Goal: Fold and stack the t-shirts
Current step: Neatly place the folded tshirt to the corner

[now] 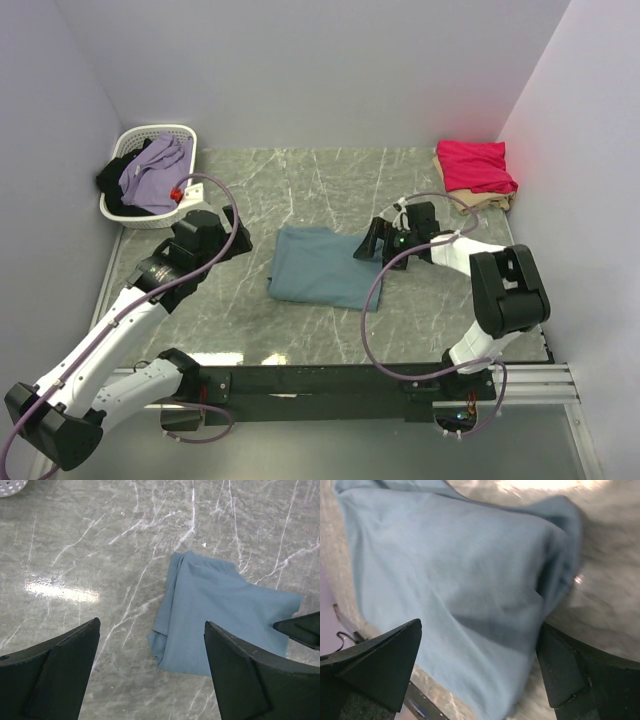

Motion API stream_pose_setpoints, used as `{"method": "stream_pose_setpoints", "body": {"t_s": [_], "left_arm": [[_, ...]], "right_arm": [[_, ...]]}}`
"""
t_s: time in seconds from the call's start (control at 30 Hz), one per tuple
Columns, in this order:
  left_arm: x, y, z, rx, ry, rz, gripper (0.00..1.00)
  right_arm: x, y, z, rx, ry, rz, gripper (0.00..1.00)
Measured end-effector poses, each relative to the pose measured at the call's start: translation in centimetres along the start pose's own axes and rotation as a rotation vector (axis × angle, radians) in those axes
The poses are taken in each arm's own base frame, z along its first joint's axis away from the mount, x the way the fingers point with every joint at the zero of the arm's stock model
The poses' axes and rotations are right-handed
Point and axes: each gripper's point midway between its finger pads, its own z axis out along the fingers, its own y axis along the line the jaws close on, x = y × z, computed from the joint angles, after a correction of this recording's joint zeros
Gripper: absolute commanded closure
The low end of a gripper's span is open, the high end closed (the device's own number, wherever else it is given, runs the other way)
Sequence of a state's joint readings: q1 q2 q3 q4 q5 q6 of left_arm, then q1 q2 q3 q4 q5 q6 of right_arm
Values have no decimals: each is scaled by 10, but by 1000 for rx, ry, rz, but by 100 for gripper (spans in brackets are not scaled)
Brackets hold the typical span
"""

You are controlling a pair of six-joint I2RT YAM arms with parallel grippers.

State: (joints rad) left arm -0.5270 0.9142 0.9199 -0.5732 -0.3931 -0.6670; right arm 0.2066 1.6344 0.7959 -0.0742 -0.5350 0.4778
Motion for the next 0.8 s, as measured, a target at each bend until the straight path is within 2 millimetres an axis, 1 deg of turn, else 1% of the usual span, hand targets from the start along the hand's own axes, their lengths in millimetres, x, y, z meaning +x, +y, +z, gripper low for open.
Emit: {"method": "stream_pose_setpoints", "body": {"t_s": [0.1, 0.17, 0.27, 0.37, 0.47, 0.5, 0.57, 0.6, 0.67, 0.73, 0.8], "left_arm": [[2, 1, 1, -2, 3, 2, 9], [3, 1, 1, -3, 5, 2, 9], [5, 3, 2, -7, 10, 5, 9], [7, 4, 2, -9, 13, 7, 9], [8, 4, 3, -11, 14, 7, 9], [9, 5, 4, -13, 16, 8, 9], [13, 7, 5, -18, 23, 11, 9], [14, 8, 5, -20, 26, 13, 9], [17, 10, 6, -23, 32, 15, 9], [18, 10, 6, -24, 33, 17, 9], [17, 10, 6, -24, 33, 17, 9]], "right_arm": [[0, 10, 9, -37, 25, -10, 1], [2, 20, 16, -66, 42, -23, 3], [9, 35, 27, -102, 68, -51, 5], [28, 55, 37, -142, 104, -94, 21], [54, 69, 45, -174, 153, -110, 45], [64, 71, 48, -174, 173, -105, 56], [79, 74, 52, -174, 212, -90, 68], [85, 74, 55, -173, 231, -74, 79], [91, 74, 59, -162, 245, -48, 84], [93, 75, 61, -162, 256, -22, 99], [93, 75, 62, -159, 255, -7, 100]]}}
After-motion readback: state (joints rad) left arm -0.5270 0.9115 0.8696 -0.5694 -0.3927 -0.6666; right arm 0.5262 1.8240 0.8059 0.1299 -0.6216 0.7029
